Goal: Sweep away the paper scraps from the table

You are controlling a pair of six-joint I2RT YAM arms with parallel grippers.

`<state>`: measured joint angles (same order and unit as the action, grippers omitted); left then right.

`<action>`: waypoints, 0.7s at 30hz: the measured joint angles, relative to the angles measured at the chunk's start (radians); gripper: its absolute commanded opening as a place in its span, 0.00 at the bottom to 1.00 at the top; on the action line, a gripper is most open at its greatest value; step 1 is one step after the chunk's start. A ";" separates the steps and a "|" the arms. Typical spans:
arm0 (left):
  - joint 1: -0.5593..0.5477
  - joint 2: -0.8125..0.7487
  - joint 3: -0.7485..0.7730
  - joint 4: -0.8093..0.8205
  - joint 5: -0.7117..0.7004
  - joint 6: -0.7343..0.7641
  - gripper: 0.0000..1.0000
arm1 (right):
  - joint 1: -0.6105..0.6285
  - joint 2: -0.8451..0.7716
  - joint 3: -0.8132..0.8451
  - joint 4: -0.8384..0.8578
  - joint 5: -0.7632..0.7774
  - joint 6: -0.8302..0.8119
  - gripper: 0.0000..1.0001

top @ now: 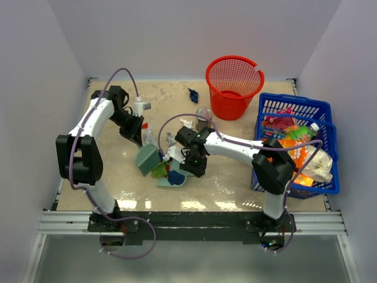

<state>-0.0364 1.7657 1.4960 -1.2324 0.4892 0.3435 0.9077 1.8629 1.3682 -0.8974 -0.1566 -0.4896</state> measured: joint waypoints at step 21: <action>-0.024 -0.074 0.096 -0.078 0.151 0.074 0.00 | -0.019 -0.075 -0.086 0.004 0.021 0.002 0.00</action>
<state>-0.0601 1.6917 1.5921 -1.3102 0.6399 0.4175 0.8886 1.7878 1.2823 -0.8932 -0.1352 -0.4881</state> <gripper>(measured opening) 0.144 0.288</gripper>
